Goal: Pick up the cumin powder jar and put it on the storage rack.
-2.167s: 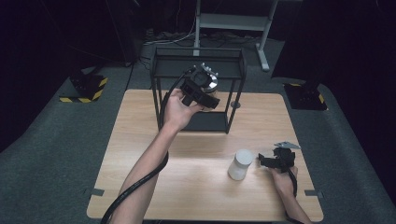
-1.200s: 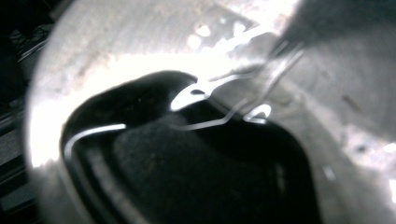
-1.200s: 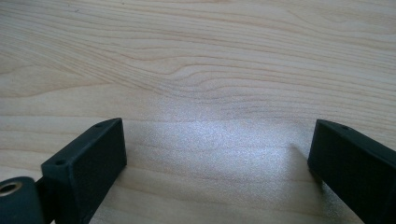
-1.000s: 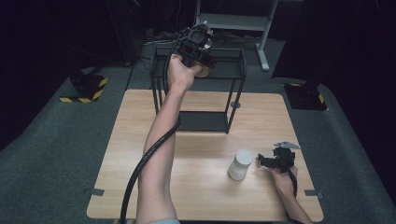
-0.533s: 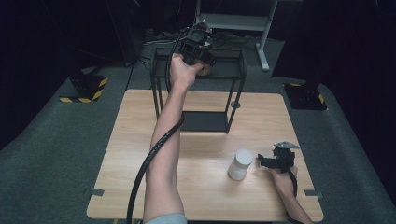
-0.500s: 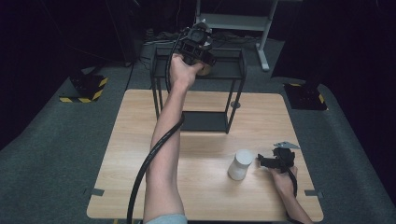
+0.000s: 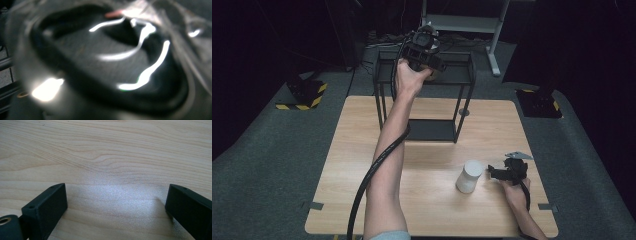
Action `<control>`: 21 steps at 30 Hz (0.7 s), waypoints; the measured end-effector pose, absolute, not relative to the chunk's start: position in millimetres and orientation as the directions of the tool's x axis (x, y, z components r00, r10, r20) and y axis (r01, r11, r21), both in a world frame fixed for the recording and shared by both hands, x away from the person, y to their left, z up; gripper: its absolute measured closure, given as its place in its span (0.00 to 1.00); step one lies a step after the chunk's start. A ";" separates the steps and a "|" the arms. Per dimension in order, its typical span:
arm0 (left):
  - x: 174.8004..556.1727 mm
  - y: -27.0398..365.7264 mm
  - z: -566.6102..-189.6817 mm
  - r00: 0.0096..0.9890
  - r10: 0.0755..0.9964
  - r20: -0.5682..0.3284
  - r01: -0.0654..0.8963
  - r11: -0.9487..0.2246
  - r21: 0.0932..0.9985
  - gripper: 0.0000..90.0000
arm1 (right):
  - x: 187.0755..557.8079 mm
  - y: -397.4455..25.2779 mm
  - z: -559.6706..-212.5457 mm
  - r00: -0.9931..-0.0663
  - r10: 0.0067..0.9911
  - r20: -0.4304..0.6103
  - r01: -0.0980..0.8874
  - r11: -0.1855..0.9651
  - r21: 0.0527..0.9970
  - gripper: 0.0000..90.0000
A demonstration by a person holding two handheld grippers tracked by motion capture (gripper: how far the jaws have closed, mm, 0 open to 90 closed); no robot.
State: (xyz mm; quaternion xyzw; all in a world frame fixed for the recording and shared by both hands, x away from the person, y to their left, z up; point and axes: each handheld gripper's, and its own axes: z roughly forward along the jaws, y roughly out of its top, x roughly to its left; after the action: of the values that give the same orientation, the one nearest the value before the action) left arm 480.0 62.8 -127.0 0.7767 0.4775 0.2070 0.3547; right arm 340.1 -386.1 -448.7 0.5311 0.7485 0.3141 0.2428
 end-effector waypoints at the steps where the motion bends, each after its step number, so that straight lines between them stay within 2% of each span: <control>1: 478.1 62.8 -126.6 0.454 0.891 -0.010 0.592 -0.293 0.751 0.10 | 340.1 -386.2 -448.8 -0.318 0.947 -0.030 0.642 0.239 0.728 0.04; 9: 452.2 73.7 -127.9 0.414 0.910 0.029 0.570 -0.284 0.771 0.03 | 340.3 -386.3 -449.0 -0.320 0.947 -0.032 0.640 0.241 0.730 0.04; 17: 407.4 110.9 -137.6 0.418 0.908 0.012 0.529 -0.254 0.809 0.01 | 341.3 -386.0 -449.2 -0.324 0.946 -0.033 0.638 0.244 0.731 0.04; 21: 388.0 124.6 -149.7 0.411 0.911 0.034 0.518 -0.264 0.814 0.01 | 342.5 -386.0 -449.5 -0.328 0.944 -0.035 0.635 0.248 0.732 0.04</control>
State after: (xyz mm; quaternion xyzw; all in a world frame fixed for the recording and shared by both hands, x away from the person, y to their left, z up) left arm 388.0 124.6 -149.7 0.7509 0.4758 0.2609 0.3765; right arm 342.5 -386.0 -449.5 0.5254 0.7511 0.3162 0.2446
